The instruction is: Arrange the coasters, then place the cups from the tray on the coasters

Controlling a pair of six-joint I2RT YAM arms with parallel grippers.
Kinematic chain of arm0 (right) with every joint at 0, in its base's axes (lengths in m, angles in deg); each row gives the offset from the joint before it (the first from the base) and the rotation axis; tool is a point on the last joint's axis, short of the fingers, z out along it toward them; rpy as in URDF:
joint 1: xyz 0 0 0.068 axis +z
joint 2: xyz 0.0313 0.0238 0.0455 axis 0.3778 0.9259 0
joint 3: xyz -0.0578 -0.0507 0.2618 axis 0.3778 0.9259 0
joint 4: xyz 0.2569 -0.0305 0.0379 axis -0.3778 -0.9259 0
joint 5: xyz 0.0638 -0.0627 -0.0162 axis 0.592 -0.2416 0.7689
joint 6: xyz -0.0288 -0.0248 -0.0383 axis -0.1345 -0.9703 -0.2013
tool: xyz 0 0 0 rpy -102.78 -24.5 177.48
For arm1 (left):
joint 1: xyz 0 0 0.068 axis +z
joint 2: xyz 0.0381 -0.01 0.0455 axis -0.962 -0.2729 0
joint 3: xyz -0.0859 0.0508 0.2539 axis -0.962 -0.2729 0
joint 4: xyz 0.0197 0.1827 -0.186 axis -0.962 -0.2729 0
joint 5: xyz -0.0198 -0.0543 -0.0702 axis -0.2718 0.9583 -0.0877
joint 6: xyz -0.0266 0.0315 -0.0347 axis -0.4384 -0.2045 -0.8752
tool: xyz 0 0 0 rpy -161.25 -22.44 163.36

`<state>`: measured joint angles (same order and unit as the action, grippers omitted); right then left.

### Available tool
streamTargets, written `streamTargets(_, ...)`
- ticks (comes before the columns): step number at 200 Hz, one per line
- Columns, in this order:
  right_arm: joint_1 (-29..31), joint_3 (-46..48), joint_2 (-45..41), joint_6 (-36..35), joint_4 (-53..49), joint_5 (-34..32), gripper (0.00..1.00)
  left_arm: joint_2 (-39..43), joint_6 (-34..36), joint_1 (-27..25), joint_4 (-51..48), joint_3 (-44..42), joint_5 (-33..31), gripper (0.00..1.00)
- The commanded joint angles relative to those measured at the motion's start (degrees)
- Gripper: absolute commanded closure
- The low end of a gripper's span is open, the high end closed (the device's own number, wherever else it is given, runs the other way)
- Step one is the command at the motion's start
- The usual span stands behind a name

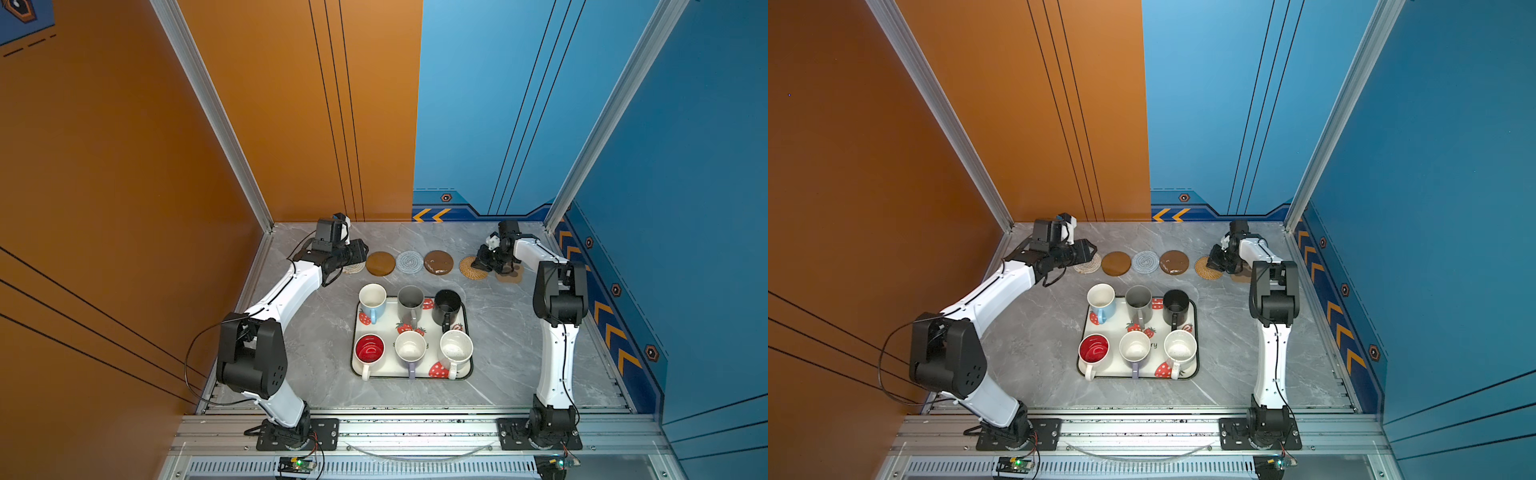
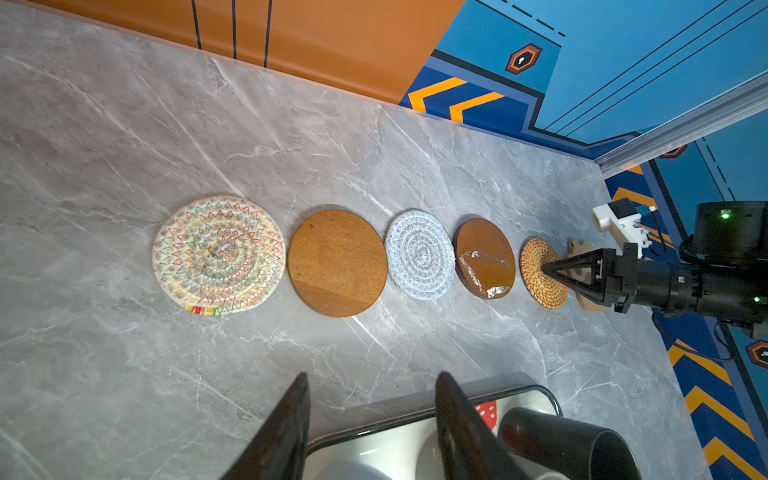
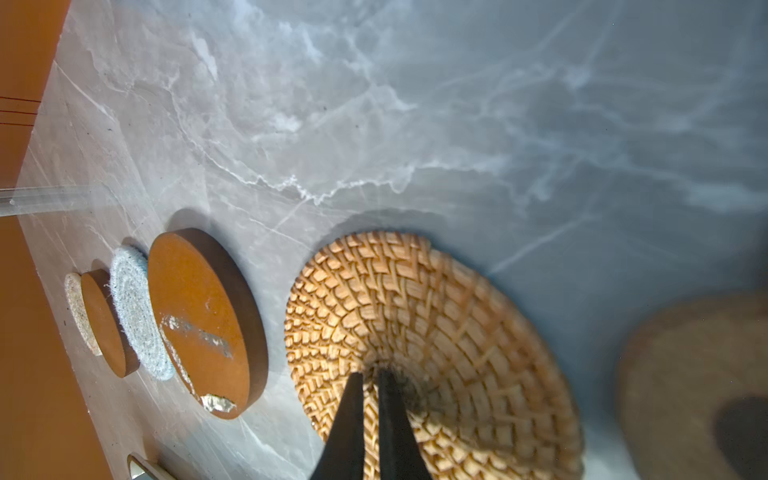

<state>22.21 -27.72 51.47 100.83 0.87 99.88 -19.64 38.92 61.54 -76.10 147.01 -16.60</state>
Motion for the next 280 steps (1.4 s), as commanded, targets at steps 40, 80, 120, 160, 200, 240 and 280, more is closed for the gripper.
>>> streamTargets(40,2.09,-3.26,5.74,1.63,-0.52,-0.95,0.91,3.12,-0.27,-0.56,-0.05,-0.85,-1.19,0.49)
streamTargets(80,2.19,-4.74,6.92,2.02,-0.52,-0.37,0.91,3.77,-0.18,-0.56,-0.13,-0.93,-1.28,0.49)
streamTargets(120,2.02,-5.71,7.02,2.20,-0.47,0.15,0.91,4.27,0.17,-0.56,-0.82,-0.66,-1.63,0.49)
streamTargets(160,1.51,-5.91,4.90,2.99,0.35,2.77,0.88,4.65,0.26,-0.65,-1.01,-0.93,-2.07,0.49)
streamTargets(200,0.63,-6.08,0.82,4.09,0.63,3.56,0.88,4.50,0.26,-1.39,-1.01,-0.66,-2.39,0.49)
streamTargets(240,-1.93,-3.61,-4.05,3.53,0.54,3.00,0.82,4.74,0.35,-1.92,-1.08,-0.82,-2.27,0.49)
streamTargets(280,-7.85,1.52,-7.94,2.96,0.08,1.37,0.69,6.26,0.37,-2.31,-1.02,-1.96,-2.59,0.49)
